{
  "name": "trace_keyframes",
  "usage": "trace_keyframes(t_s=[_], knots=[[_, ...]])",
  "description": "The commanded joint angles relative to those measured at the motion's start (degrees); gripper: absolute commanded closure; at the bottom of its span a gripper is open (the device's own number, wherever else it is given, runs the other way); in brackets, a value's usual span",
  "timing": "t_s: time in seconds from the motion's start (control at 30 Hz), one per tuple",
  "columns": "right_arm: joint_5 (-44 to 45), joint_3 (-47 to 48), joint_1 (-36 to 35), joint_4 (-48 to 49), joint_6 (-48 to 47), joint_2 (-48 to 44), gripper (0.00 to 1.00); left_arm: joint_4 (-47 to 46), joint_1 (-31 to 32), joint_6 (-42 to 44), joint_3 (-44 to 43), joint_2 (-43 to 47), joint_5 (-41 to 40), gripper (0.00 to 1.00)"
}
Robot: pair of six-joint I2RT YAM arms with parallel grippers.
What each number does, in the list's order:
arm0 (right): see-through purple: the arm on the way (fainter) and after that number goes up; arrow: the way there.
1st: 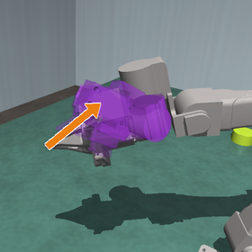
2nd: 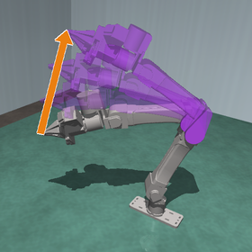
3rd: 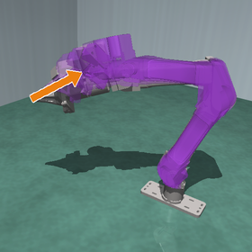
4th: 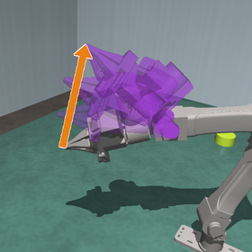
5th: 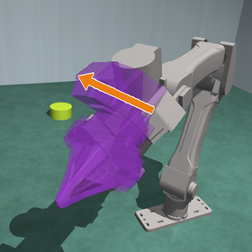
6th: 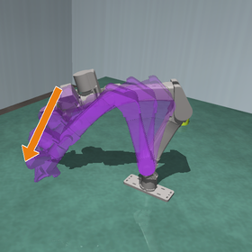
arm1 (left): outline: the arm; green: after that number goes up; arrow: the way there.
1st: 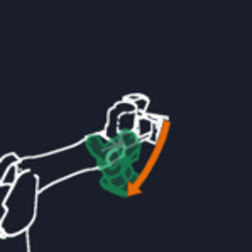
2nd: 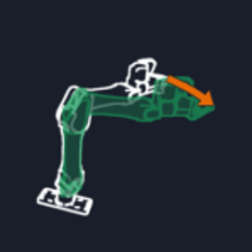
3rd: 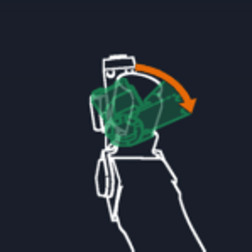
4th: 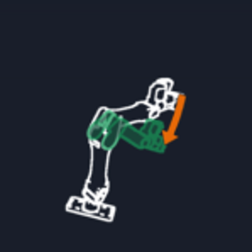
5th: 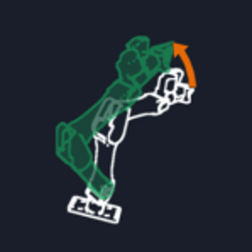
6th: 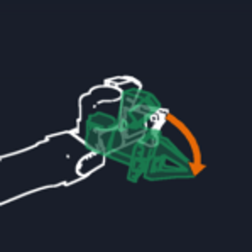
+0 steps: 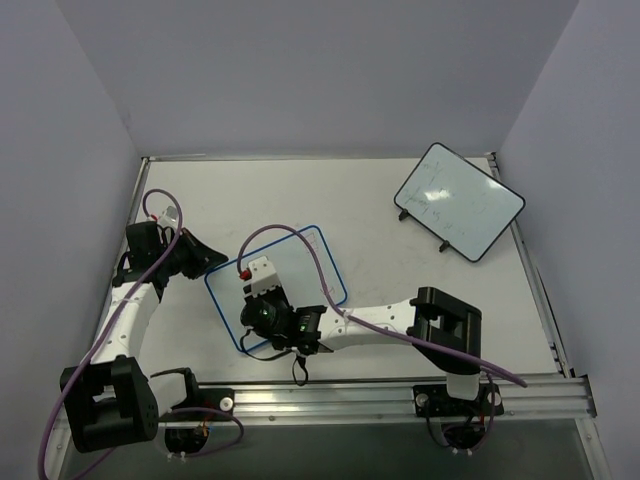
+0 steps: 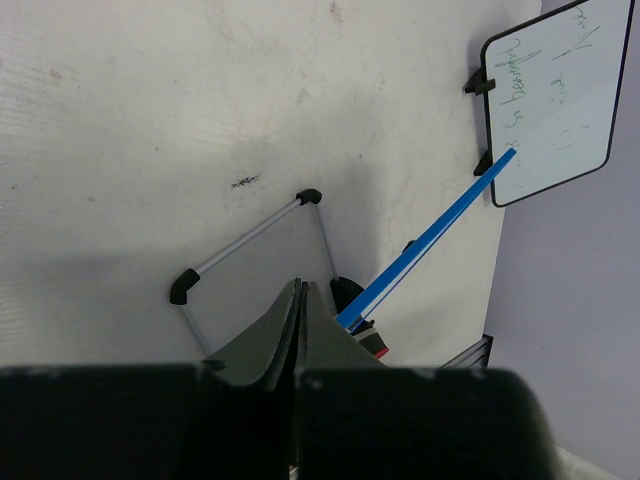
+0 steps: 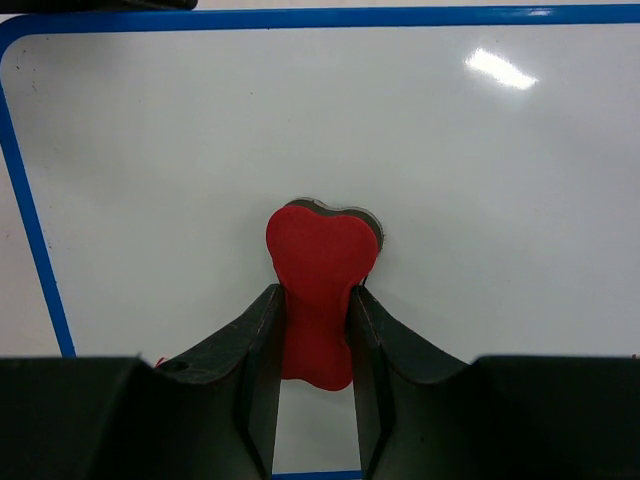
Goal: Erase the whiteboard
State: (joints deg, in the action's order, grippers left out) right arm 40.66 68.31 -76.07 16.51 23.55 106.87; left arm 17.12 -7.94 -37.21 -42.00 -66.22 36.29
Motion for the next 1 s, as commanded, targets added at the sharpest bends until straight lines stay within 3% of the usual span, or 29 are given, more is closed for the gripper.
trace_keyframes(t_s=[0.0, 0.47, 0.97], knots=[[1.96, -1.07, 1.54, 0.98, 0.18, -1.57, 1.00, 0.98, 0.04, 1.09, -1.77, 1.09, 0.53, 0.98], [3.72, -13.03, 8.92, 2.38, 2.38, -10.27, 1.00, 0.72, 0.03, 0.91, -1.77, 0.91, 0.27, 0.98], [1.96, -4.16, 0.84, 3.26, 0.53, -1.50, 1.00, 0.54, 0.03, 0.56, -1.60, 0.74, 0.36, 0.98]])
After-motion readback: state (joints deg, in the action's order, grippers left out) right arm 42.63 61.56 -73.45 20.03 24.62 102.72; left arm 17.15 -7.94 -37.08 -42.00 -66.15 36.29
